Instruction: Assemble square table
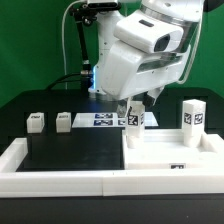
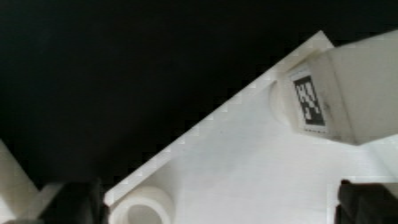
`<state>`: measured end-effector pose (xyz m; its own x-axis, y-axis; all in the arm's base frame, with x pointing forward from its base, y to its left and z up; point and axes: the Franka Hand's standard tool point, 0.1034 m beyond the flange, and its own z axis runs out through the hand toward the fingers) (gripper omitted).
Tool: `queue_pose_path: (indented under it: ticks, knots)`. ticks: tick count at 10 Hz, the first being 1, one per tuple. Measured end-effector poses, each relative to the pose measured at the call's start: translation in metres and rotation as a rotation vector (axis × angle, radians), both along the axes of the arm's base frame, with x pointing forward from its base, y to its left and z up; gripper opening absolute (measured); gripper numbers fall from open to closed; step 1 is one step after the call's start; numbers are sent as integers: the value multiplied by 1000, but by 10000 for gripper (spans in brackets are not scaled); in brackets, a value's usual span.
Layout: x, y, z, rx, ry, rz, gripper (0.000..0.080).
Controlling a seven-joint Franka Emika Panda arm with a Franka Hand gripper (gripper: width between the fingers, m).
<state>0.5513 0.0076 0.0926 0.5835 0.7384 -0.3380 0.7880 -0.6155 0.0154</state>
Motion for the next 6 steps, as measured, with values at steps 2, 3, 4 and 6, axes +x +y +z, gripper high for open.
queue_pose_path:
  ticks: [2,3,4,6]
  knots:
    - [0,-15,0,-1,2,-15,649]
    - [0,-26,0,-5,-5,-55,649]
    - [-5,-49,2,-39,-37,-194,649]
    - [-17,-71,-1,-88,-40,-344,649]
